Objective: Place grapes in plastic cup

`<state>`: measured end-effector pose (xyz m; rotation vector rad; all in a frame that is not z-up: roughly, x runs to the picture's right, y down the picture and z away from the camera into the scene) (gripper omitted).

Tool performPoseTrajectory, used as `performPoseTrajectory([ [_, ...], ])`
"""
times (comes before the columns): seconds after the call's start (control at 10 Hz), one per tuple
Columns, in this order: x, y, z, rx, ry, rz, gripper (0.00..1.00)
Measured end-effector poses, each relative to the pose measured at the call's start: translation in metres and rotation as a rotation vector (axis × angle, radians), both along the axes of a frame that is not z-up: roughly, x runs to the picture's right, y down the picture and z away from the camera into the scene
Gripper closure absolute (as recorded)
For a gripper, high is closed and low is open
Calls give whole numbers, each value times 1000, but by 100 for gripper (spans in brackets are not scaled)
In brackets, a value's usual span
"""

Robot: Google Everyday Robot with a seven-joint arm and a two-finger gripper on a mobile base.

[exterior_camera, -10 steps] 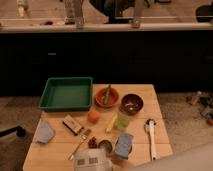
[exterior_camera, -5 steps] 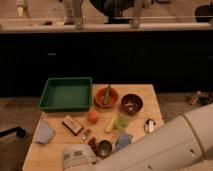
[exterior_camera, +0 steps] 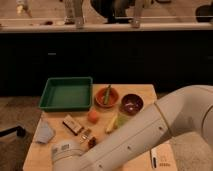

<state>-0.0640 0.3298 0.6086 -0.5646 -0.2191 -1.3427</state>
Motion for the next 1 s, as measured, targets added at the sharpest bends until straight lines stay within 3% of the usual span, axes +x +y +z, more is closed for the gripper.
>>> performPoseTrajectory([
  [1.0, -25, -7, 30, -58, 26, 6, 20],
])
